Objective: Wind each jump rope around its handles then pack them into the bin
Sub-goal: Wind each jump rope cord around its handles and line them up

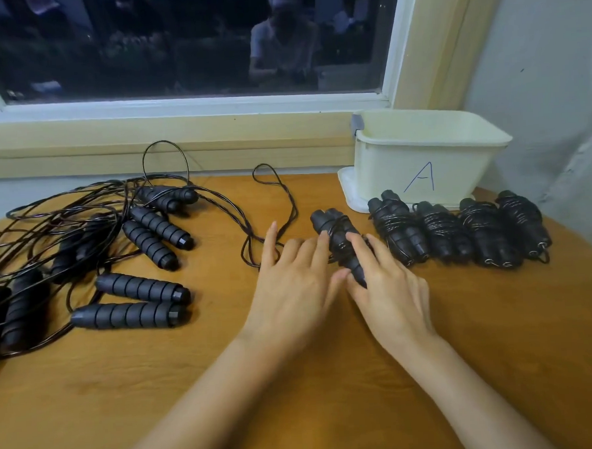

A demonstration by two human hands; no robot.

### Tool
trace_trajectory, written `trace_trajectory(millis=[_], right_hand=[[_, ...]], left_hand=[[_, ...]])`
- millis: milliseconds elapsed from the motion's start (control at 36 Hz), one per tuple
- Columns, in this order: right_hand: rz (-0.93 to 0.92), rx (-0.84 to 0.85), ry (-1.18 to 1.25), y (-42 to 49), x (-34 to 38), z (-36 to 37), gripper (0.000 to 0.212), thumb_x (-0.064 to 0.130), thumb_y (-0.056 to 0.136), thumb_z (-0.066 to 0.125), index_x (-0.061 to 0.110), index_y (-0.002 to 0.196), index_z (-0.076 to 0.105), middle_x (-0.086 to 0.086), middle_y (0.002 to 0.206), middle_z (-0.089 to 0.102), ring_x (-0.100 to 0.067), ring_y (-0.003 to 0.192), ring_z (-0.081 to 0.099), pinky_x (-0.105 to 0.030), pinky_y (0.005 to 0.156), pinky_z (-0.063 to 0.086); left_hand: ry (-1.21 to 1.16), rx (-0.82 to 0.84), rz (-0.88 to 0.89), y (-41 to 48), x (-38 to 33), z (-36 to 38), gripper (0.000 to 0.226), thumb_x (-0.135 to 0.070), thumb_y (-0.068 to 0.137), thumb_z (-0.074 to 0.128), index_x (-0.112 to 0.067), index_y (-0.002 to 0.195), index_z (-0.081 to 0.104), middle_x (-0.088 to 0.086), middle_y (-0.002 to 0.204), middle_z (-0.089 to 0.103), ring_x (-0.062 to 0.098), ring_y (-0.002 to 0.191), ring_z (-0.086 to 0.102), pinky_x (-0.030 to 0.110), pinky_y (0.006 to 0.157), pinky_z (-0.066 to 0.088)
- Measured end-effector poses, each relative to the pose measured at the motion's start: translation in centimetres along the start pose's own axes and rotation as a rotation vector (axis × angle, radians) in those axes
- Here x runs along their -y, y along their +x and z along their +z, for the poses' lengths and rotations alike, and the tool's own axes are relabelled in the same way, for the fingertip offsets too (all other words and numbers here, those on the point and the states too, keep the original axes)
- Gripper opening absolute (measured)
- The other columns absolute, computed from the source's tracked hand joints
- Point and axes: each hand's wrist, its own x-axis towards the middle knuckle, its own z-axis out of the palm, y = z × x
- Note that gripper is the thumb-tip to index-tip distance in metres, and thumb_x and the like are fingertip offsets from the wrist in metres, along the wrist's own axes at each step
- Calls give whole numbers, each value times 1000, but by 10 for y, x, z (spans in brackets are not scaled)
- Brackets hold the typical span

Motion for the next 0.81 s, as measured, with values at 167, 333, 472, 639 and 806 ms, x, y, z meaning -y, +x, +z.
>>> trace_trajectory(millis=[167, 333, 472, 639, 806], right_hand=[[-40, -46, 16, 17, 1, 2, 54, 35, 83, 73, 15, 132, 61, -14, 128, 65, -30, 81, 73, -34, 50, 54], [-46, -69, 117, 24, 2, 3, 49, 38, 89, 67, 20, 134, 60, -4, 131, 65, -23, 84, 72, -28, 54, 51], [108, -5, 456, 25, 9, 12, 47, 37, 92, 64, 29, 137, 55, 16, 129, 63, -6, 95, 63, -11, 68, 42], [215, 42, 868, 17, 15, 26, 48, 46, 87, 59, 39, 134, 54, 14, 106, 69, 0, 87, 60, -8, 73, 42], [240, 101, 1078, 14, 18, 25, 39, 32, 90, 59, 48, 124, 50, 34, 108, 66, 5, 104, 63, -9, 84, 44]], left_hand=[[-194, -6, -122, 15, 3, 11, 55, -41, 99, 31, -3, 116, 67, 7, 88, 73, 26, 78, 71, 41, 76, 57], [-557, -65, -113, 26, 35, 24, 69, -64, 97, 22, -13, 95, 68, -8, 79, 65, 13, 69, 61, 24, 59, 43], [-774, -116, -275, 33, 46, 34, 64, -77, 85, 37, -22, 83, 71, -14, 51, 56, 8, 50, 54, 25, 53, 42], [-773, -97, -414, 31, 43, 46, 66, -84, 75, 31, -31, 88, 69, -15, 50, 55, 7, 54, 59, 32, 57, 43], [-905, 71, -334, 30, 37, 47, 74, -70, 92, 22, -19, 134, 54, -8, 82, 69, 15, 82, 67, 27, 71, 46]])
